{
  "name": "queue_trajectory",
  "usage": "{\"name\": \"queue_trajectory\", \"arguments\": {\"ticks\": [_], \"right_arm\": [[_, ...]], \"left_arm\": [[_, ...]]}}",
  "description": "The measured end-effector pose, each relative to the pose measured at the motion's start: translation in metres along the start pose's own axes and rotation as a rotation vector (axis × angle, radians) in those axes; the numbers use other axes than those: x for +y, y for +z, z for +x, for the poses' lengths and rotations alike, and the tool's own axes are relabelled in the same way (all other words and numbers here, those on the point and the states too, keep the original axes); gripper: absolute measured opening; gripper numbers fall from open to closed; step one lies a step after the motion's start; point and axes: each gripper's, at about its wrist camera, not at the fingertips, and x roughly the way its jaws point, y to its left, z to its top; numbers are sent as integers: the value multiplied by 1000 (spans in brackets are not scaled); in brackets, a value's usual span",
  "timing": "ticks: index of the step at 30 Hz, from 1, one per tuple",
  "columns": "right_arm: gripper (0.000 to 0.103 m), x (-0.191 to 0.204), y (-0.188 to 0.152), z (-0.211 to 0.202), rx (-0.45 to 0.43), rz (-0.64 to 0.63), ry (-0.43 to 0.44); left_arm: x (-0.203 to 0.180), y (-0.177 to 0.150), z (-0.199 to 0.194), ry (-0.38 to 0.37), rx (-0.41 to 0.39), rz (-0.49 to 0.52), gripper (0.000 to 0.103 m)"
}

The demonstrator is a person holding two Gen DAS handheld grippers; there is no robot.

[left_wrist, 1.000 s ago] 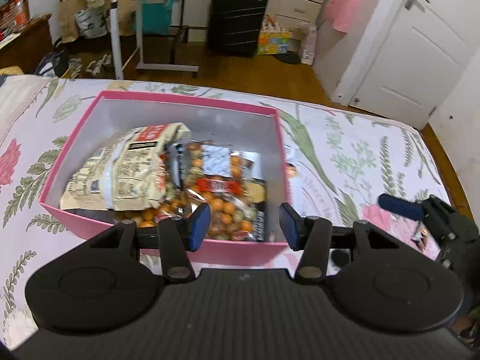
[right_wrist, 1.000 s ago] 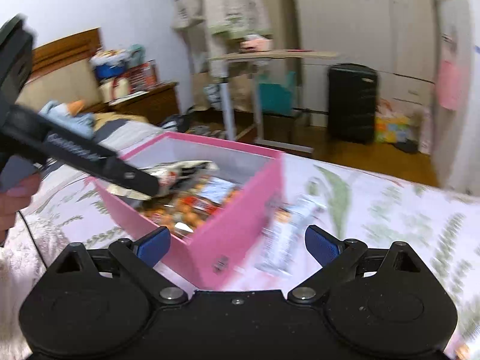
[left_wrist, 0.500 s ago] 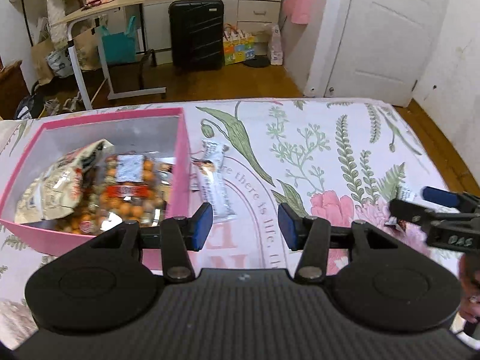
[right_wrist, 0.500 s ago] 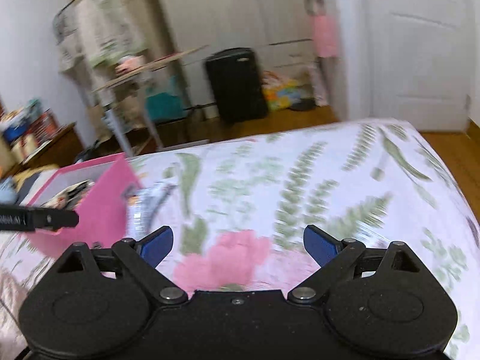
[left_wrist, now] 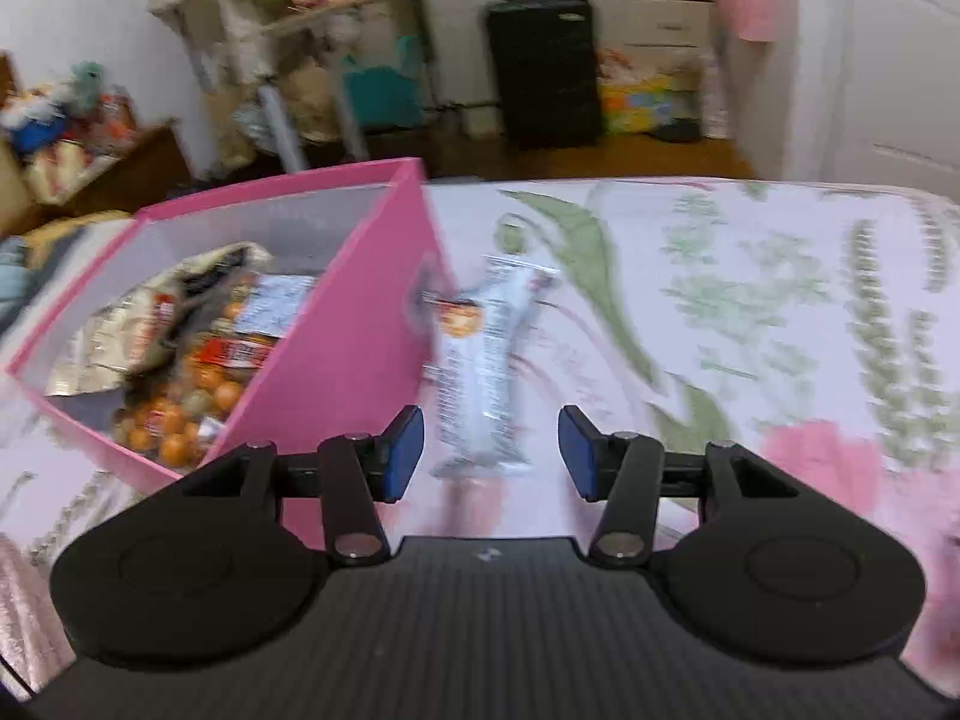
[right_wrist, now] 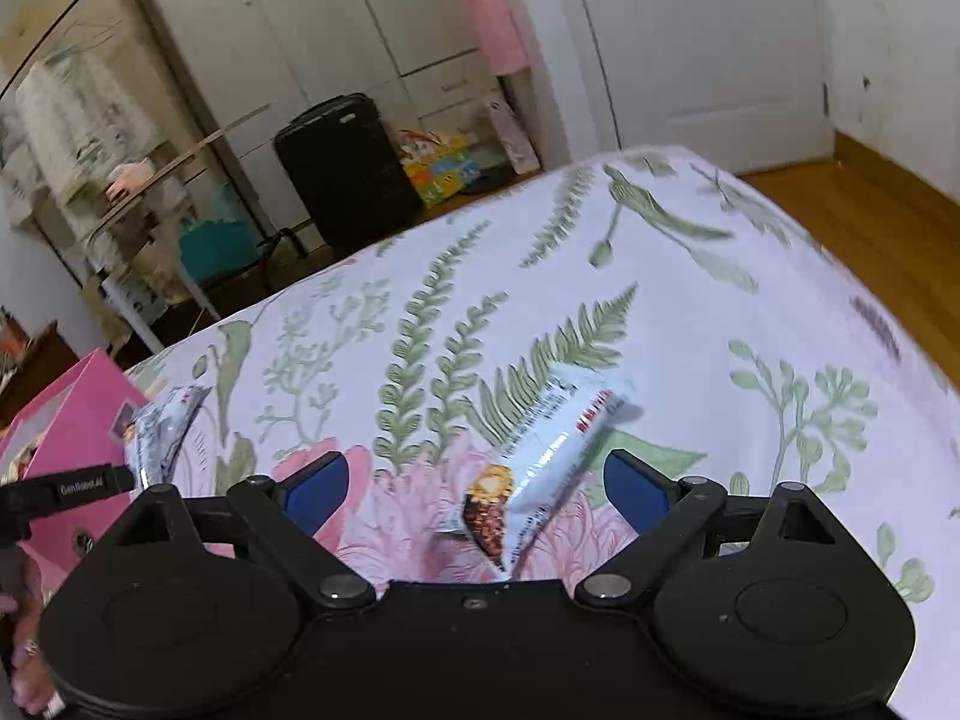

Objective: Organize snacks
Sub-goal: 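Grasp a white wafer bar with the left tool while the right tool grasps another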

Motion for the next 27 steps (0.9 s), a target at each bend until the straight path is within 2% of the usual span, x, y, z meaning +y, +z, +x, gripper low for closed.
{"name": "queue_trajectory", "arguments": {"ticks": [1, 3, 8, 13, 15, 17, 18, 19, 22, 27], "right_arm": [[93, -3, -1, 4, 5, 13, 2], [92, -8, -3, 11, 13, 41, 14], [91, -13, -7, 23, 8, 97, 36], [91, -7, -5, 32, 14, 95, 66], [90, -3, -4, 36, 13, 85, 56], [78, 0, -4, 38, 6, 84, 45], [50, 1, -4, 39, 8, 76, 34], [31, 2, -4, 40, 18, 67, 15], [30, 4, -4, 36, 15, 75, 8], [30, 11, -3, 26, 42, 62, 25]], "left_arm": [[-1, 0, 4, 40, -9, 1, 49], [-1, 1, 11, 64, -21, 10, 49], [-7, 6, 24, 42, -1, 37, 49], [-14, 11, 44, 95, 17, 38, 49], [-17, 13, 52, 88, 37, 42, 49], [-18, 14, 59, 83, 60, 43, 47], [-18, 14, 62, 72, 82, 51, 43], [-19, 14, 64, 63, 100, 62, 31], [-17, 13, 59, 38, 101, 95, 25], [-2, 12, 35, -84, 125, 69, 24]]}}
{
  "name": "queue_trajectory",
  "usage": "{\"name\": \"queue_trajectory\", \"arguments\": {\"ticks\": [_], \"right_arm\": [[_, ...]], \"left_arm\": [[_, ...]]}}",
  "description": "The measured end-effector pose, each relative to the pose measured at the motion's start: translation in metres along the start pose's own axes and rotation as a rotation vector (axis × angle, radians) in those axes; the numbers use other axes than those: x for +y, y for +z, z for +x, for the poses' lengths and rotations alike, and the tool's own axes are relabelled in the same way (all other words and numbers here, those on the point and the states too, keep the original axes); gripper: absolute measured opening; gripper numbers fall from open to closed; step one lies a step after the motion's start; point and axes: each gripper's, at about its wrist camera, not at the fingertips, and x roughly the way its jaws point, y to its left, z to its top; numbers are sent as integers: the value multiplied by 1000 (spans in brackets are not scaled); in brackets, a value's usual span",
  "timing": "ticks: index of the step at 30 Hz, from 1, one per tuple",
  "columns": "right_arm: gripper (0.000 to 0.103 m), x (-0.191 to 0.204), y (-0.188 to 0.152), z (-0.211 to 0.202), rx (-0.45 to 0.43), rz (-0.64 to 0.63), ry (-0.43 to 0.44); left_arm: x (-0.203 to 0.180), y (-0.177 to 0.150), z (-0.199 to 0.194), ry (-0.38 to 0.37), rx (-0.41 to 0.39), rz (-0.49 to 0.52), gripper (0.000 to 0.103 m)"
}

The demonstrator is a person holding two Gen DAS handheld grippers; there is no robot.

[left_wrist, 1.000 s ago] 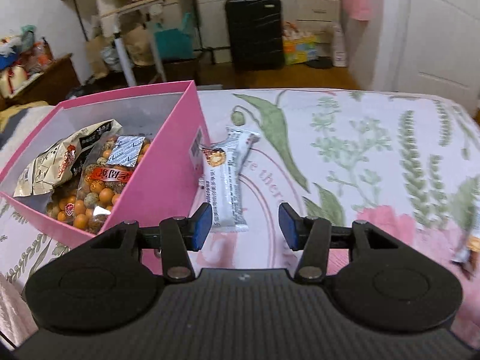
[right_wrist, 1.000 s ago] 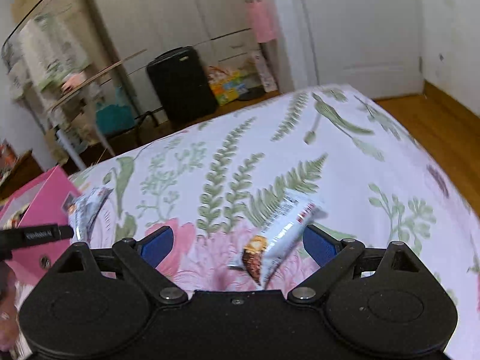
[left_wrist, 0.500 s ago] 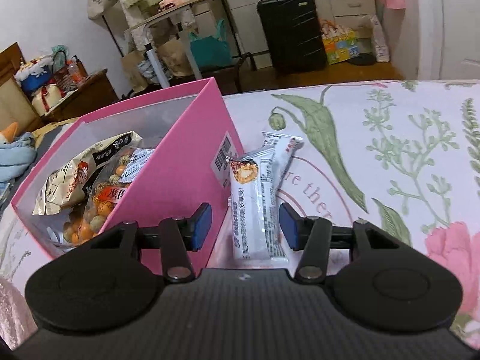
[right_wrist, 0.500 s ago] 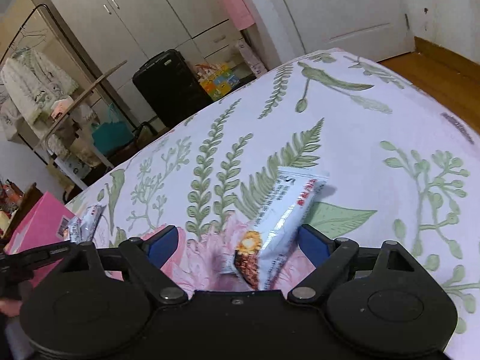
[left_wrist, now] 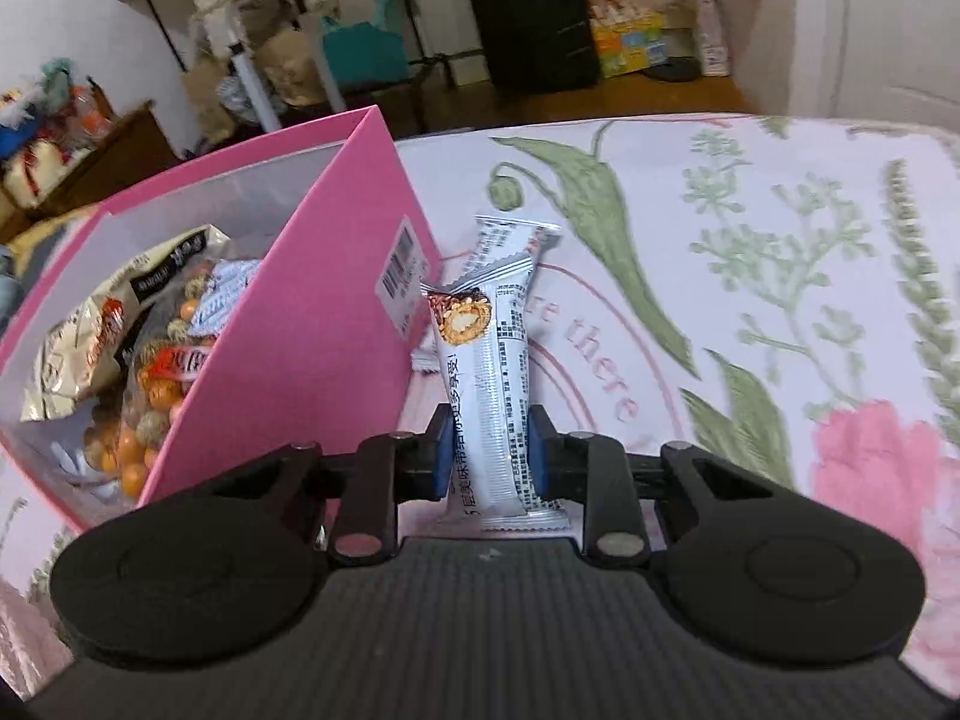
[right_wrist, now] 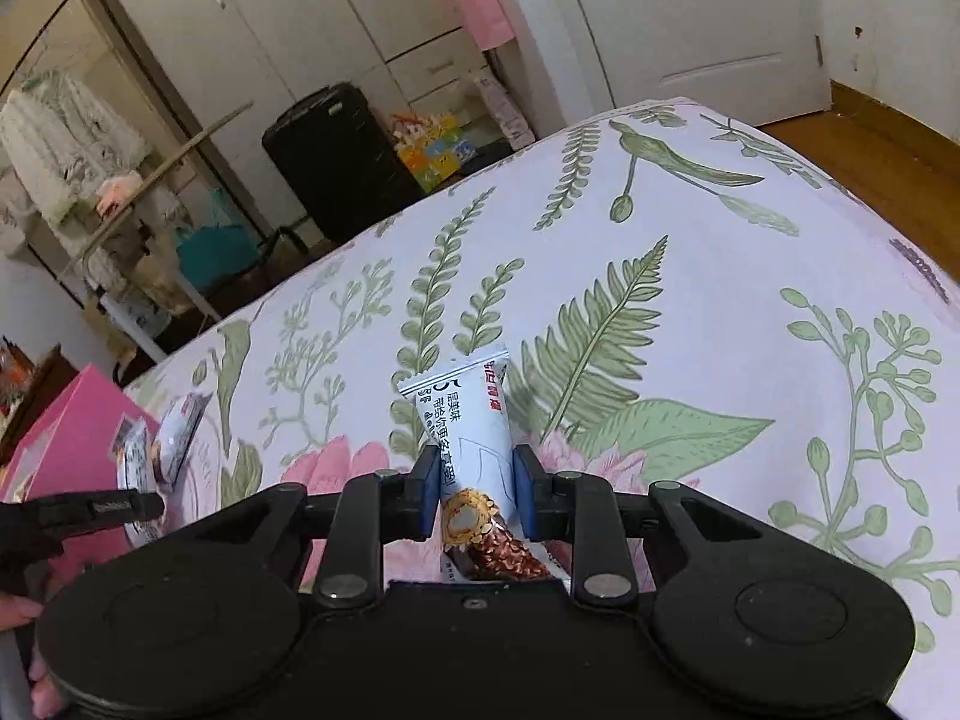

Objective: Organize snacks
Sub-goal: 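Grasp a white wafer bar with the left tool while the right tool grasps another, then carry the wafer bars over the pink box with both tools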

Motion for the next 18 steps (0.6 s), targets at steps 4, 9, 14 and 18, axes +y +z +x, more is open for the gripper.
{"name": "queue_trajectory", "arguments": {"ticks": [4, 9, 14, 18], "right_arm": [[30, 11, -1, -10, 44, -2, 40], [30, 28, -7, -24, 95, 3, 115], [30, 49, -13, -38, 111, -34, 161], [30, 64, -15, -46, 120, -68, 187]], "left_arm": [[11, -5, -22, -90, 10, -2, 24], [31, -10, -48, -183, 21, -24, 24], [49, -16, -67, -251, 20, -28, 24], [60, -17, -75, -288, 30, -53, 24]]}}
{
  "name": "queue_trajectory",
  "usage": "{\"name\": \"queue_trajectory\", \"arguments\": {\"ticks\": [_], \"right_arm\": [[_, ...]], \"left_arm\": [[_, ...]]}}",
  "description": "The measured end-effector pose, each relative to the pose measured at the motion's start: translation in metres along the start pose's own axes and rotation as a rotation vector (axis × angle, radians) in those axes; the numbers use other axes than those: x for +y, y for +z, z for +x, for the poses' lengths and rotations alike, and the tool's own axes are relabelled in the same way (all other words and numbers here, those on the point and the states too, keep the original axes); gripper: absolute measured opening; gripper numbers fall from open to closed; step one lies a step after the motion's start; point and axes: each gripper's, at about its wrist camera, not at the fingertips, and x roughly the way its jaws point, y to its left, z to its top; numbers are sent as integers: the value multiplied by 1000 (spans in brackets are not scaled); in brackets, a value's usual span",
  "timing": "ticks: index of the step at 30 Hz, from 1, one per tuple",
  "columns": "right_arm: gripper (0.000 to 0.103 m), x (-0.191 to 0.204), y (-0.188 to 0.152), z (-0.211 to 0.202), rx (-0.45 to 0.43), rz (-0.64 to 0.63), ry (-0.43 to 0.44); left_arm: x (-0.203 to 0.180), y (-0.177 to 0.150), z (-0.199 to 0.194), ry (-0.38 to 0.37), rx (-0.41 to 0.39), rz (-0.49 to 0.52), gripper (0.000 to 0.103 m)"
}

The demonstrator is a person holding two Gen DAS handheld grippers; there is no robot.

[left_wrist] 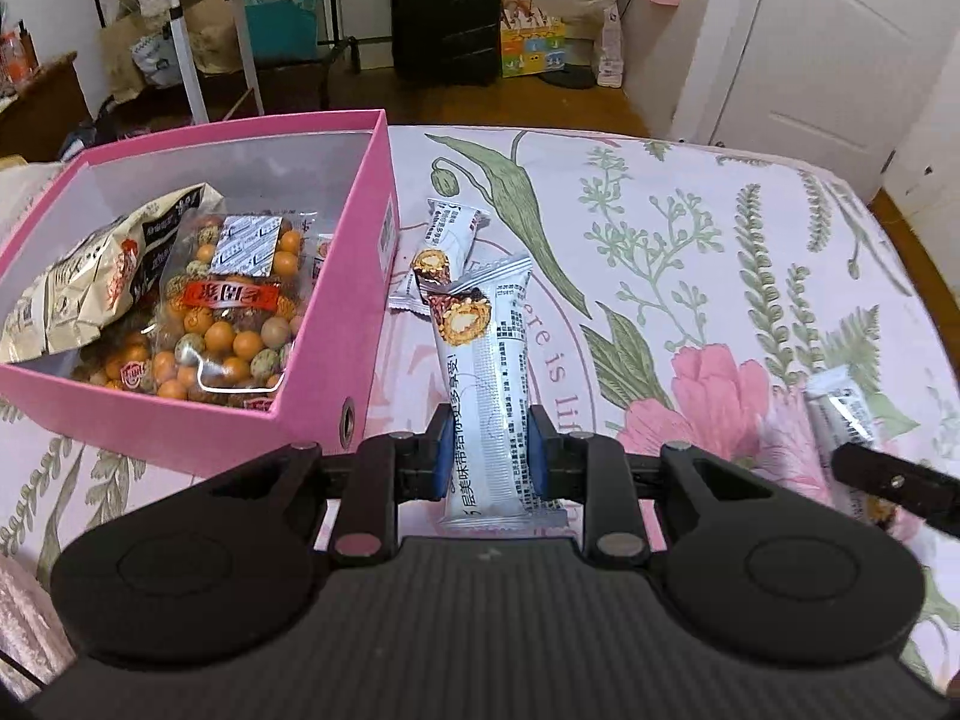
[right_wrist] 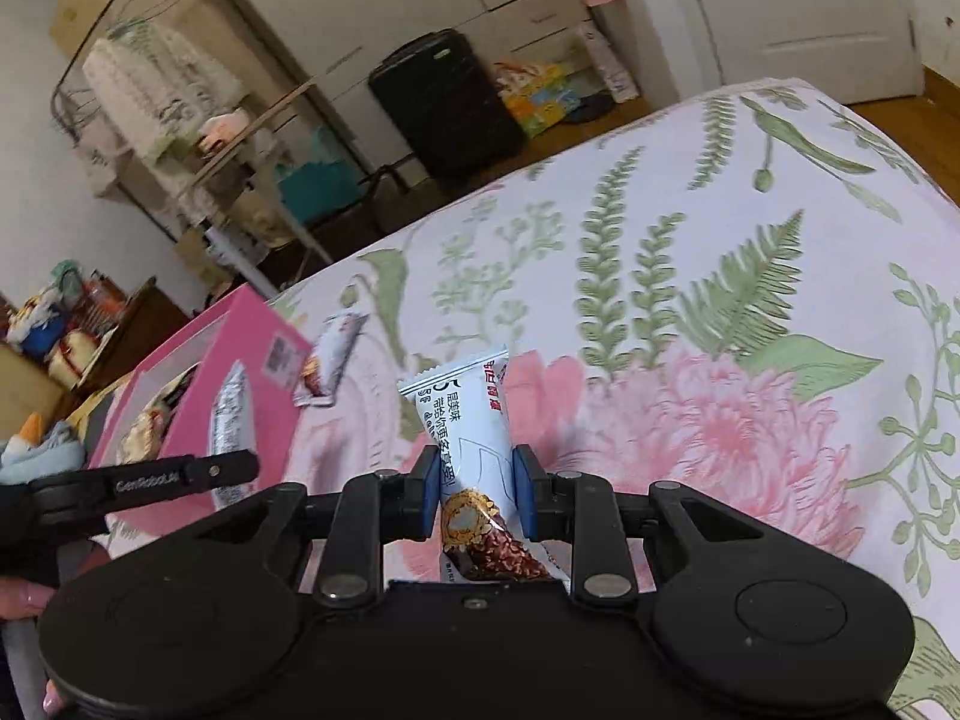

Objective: Organize snacks
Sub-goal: 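Carry the wafer bars over the pink box with both tools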

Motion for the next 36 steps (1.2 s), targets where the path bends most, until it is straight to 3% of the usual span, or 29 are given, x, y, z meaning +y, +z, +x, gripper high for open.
{"name": "queue_trajectory", "arguments": {"ticks": [10, 14, 18, 26, 30, 36], "right_arm": [[30, 49, -7, -12, 61, -109, 62], [30, 74, -3, -18, 85, -160, 109], [30, 104, 6, -19, 101, -194, 182], [30, 165, 24, 12, 61, -300, 323], [30, 187, 37, 42, 37, -292, 341], [30, 207, 36, 94, 92, -303, 331]], "left_arm": [[11, -6, -48, -132, 76, 11, 24], [20, -7, -82, -149, 35, 38, 24], [36, -5, -110, -120, -31, 35, 24], [105, 21, -122, -31, -106, -100, 24], [133, 34, -109, -16, -105, -145, 24], [152, 44, -75, 13, -136, -155, 24]]}}
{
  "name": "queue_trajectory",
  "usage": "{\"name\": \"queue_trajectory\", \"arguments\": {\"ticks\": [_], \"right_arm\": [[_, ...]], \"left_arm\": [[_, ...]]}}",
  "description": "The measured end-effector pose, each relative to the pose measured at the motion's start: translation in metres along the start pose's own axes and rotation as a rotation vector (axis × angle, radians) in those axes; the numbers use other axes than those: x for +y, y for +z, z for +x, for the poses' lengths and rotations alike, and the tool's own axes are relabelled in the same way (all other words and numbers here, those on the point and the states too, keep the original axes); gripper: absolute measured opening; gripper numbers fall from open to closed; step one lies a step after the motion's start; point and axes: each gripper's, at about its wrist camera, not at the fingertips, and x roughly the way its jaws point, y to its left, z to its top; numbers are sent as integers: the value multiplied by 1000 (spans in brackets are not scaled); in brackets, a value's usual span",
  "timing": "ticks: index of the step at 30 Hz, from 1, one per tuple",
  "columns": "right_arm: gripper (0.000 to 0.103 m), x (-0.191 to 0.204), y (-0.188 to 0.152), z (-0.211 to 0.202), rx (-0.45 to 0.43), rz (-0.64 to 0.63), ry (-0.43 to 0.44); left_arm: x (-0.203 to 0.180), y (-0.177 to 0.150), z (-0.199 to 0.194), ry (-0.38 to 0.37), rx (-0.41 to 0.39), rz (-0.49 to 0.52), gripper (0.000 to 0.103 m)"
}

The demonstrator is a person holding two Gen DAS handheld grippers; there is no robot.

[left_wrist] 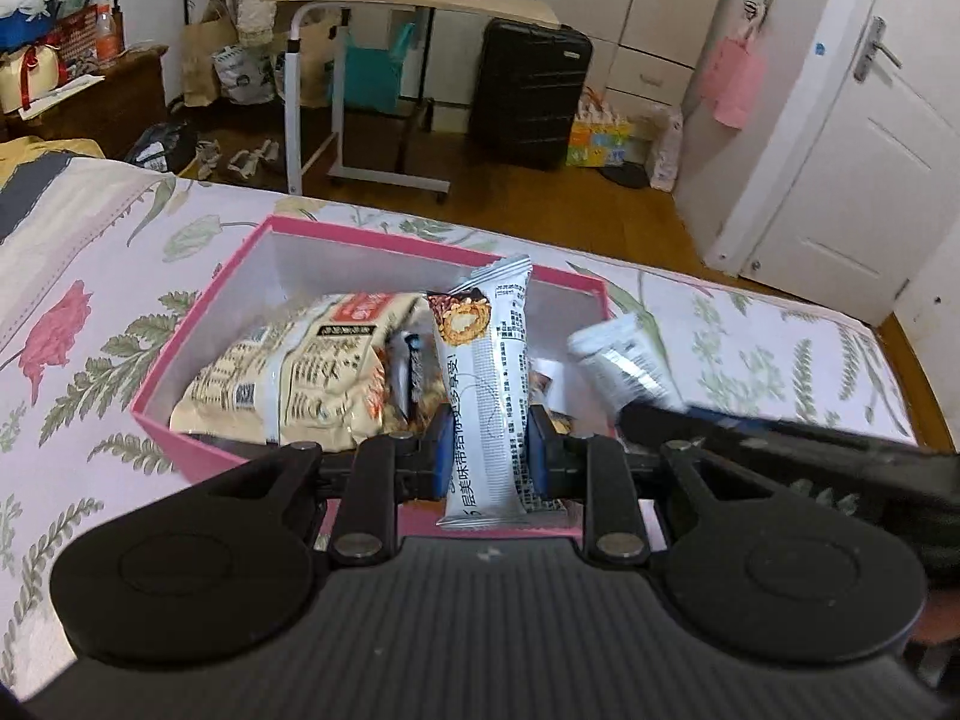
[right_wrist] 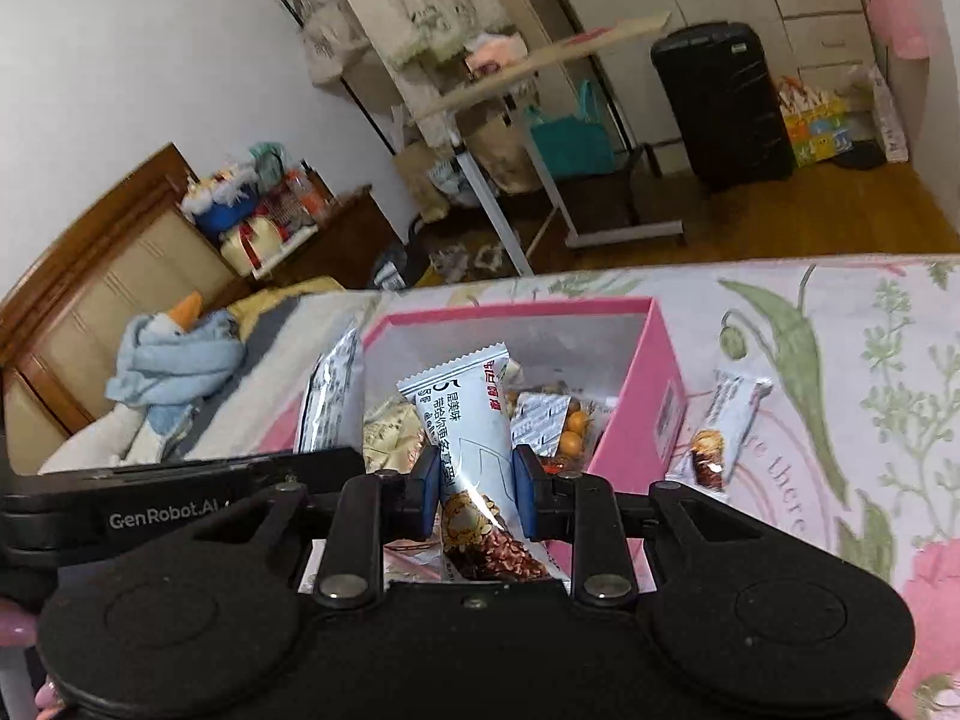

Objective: Organize snacks
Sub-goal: 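Carry the wafer bars over the pink box with both tools, then open both tools to drop the wafer bars into the pink box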

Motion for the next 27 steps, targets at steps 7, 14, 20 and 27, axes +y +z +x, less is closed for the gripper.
{"name": "queue_trajectory", "arguments": {"ticks": [7, 14, 20, 27], "right_arm": [[33, -2, -4, 35, 3, 43, -31], [57, -3, 3, 22, 21, -28, -33], [58, -19, 32, -17, -1, -75, -54], [58, -60, 51, -43, 56, 43, -33]], "left_arm": [[6, 4, 33, 43, 45, 12, 26], [15, -6, 41, 64, 67, -26, 45], [-2, -20, 22, -1, 32, 9, 45], [-51, -19, 7, -136, 7, 151, 42]]}}
